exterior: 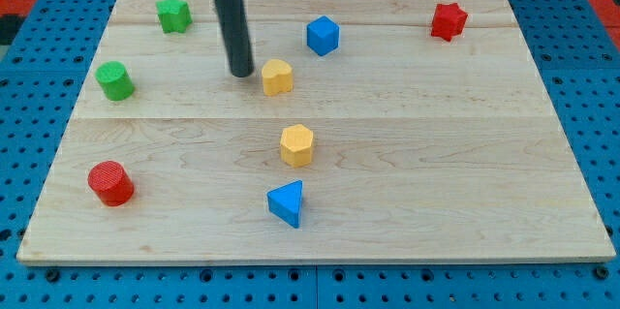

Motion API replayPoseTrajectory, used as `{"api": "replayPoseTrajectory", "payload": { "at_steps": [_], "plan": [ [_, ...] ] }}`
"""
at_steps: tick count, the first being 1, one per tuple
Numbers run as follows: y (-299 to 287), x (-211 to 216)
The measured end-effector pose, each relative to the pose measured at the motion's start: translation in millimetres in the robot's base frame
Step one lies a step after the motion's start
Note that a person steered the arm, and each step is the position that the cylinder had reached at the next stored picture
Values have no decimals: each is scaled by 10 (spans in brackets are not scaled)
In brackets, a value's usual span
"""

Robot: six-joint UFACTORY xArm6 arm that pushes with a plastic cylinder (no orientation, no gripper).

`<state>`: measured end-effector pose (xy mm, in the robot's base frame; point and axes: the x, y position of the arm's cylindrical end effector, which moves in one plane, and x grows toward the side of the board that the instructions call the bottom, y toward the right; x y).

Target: Move the blue cube above to the yellow heart

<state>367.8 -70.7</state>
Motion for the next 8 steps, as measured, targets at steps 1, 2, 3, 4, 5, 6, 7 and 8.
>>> {"api": "replayPoseTrajectory", "payload": {
  "at_steps": [1,2,3,4,5,6,7,8],
  "plan": [
    [207,49],
    [324,47],
    [349,-302],
    [753,-265],
    [732,-8],
    [726,187],
    [729,173],
    [1400,-43]
  ]
}}
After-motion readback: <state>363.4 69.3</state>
